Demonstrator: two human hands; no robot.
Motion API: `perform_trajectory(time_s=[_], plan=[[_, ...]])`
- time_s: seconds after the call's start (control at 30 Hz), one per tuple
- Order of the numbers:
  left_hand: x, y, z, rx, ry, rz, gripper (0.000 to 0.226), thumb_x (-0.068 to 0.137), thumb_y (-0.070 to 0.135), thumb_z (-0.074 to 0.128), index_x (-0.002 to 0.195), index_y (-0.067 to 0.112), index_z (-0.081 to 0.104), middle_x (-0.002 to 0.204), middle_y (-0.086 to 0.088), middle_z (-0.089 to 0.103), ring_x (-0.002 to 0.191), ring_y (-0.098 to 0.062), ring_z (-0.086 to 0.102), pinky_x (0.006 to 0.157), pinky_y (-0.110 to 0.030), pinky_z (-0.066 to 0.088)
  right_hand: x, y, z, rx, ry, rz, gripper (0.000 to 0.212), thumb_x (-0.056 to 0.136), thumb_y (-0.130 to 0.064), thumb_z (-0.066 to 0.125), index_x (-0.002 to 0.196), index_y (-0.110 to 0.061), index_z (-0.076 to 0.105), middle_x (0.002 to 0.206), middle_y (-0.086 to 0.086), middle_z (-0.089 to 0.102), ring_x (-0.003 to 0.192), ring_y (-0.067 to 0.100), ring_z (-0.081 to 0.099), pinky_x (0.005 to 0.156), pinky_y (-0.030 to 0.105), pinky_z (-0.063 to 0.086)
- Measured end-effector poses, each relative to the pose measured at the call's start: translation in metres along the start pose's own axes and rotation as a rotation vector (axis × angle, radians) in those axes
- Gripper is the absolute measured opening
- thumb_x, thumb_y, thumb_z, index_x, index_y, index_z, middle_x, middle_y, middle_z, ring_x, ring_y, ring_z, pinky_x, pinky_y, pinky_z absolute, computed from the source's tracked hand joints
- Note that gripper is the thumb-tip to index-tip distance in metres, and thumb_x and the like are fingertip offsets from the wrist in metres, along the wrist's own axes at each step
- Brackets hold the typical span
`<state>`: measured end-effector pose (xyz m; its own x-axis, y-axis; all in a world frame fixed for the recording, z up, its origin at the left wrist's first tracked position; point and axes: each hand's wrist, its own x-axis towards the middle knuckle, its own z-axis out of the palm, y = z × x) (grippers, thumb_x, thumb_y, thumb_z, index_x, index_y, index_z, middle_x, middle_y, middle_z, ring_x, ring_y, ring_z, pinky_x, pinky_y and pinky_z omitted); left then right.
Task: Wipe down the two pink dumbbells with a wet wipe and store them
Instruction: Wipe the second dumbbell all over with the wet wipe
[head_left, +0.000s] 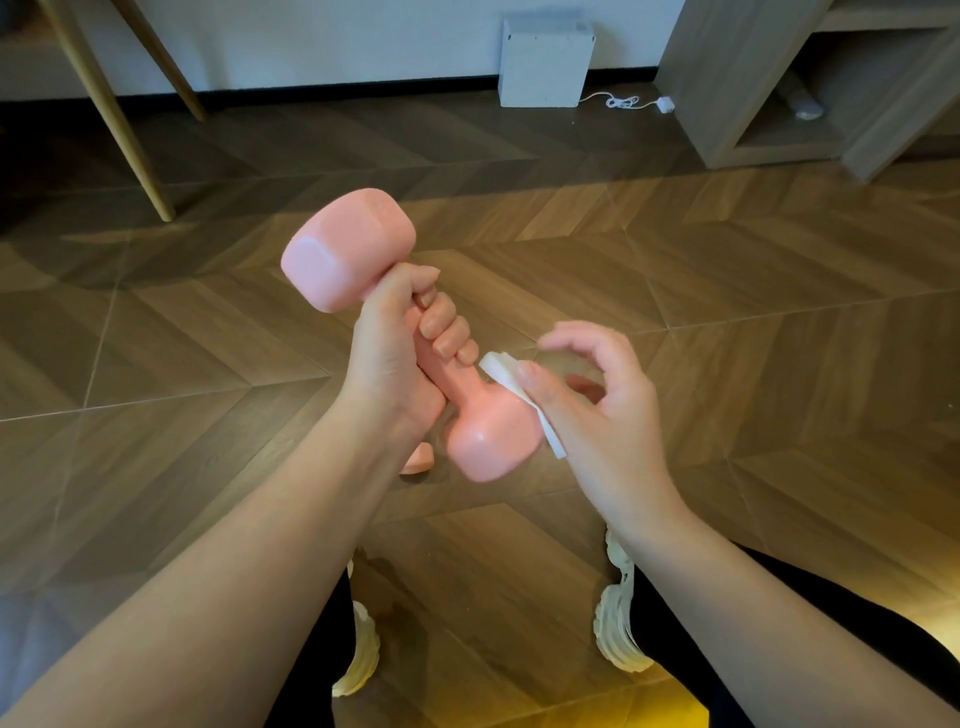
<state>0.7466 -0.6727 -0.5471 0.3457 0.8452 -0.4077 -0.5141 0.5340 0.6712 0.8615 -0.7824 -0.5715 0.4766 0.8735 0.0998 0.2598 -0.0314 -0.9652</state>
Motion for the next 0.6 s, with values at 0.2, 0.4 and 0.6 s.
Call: perform_trajectory(time_s=[0.2, 0.4, 0.6], plan=[[0.003, 0.002, -0.004, 0.003, 0.028, -0.038, 0.038, 0.09, 0.015, 0.048, 0.056, 0.022, 0.034, 0.046, 0.006, 0.025, 0.039, -0.012, 0.026, 0.041, -0.023, 0.033, 0.004, -0.002, -0.019, -0.166, -0.331, -0.257, 0.037, 0.084, -0.004, 0.047, 0.111, -0.014, 0.071, 0.118, -0.01, 0.067, 0.124, 0.013, 0.054, 0.104, 0.027, 0.04], [0.003, 0.002, -0.011, 0.071, 0.045, -0.071, 0.038, 0.09, 0.017, 0.05, 0.055, 0.022, 0.035, 0.048, 0.005, 0.026, 0.042, -0.014, 0.026, 0.05, -0.028, 0.029, 0.004, 0.02, -0.024, -0.551, -0.576, -0.428, 0.074, 0.074, -0.015, 0.079, 0.138, -0.027, 0.044, 0.139, -0.015, 0.046, 0.138, 0.006, 0.035, 0.113, 0.031, 0.028], [-0.001, -0.013, -0.008, 0.177, 0.004, -0.114, 0.035, 0.092, 0.015, 0.051, 0.061, 0.02, 0.035, 0.046, 0.004, 0.028, 0.038, -0.013, 0.027, 0.042, -0.023, 0.032, 0.005, 0.024, -0.013, -0.653, -0.545, -0.497, 0.061, 0.063, -0.024, 0.088, 0.118, -0.013, 0.064, 0.125, 0.001, 0.061, 0.127, 0.019, 0.045, 0.106, 0.032, 0.031]])
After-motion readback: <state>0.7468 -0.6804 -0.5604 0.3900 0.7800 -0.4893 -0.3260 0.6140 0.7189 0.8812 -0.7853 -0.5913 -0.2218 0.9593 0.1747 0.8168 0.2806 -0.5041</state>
